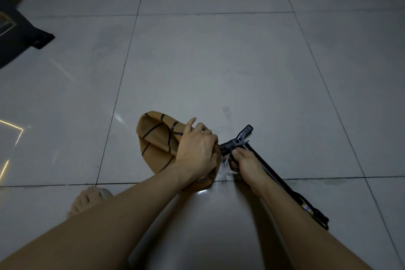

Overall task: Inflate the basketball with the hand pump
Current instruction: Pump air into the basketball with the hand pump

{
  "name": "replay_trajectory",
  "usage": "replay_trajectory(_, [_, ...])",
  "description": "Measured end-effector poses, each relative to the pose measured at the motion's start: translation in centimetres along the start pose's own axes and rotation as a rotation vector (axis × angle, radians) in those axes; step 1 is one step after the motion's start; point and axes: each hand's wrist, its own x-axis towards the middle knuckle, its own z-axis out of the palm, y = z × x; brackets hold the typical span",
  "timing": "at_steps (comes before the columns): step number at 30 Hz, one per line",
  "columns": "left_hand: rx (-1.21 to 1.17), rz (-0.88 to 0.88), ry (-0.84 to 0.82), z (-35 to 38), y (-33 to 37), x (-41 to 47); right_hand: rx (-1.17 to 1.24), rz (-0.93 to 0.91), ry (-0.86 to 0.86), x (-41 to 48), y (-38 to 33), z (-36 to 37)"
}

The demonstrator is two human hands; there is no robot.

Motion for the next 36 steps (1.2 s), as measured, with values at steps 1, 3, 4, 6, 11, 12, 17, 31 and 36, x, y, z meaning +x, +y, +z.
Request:
replay_trajectory(1, [0.001, -0.001, -0.003, 0.0, 0.0, 0.0, -0.029, -0.009, 0.003, 0.0, -0.1, 0.0])
replay_trajectory(3, [0.02, -0.004, -0.013, -0.1, 0.1, 0.1, -0.048, -0.017, 0.008, 0.0, -0.2, 0.1])
replay_trajectory(4, [0.036, -0.005, -0.026, -0.2, 0.1, 0.3, -0.058, -0.027, 0.014, 0.0, -0.3, 0.1])
replay_trajectory(6, [0.069, -0.003, -0.073, -0.6, 0.2, 0.7, -0.12, -0.055, 0.044, 0.1, -0.4, 0.3])
replay_trajectory(11, [0.224, 0.073, -0.28, -1.7, -0.1, 2.4, -0.245, -0.177, 0.203, -0.6, 0.2, 0.6])
replay_trajectory(12, [0.239, 0.084, -0.292, -1.7, -0.1, 2.6, -0.257, -0.211, 0.244, -0.7, 0.4, 0.6])
replay_trajectory(17, [0.199, 0.075, -0.241, -1.2, -0.3, 2.4, -0.404, -0.362, 0.303, -1.4, 0.6, 0.9])
replay_trajectory(31, [0.09, 0.11, -0.133, -0.5, -1.1, 1.7, -0.717, -0.434, 0.411, -0.4, 0.9, 1.3])
replay_trajectory(36, [0.103, 0.12, -0.132, -0.4, -1.1, 1.4, -1.034, -0.478, 0.41, 0.5, 1.0, 0.6])
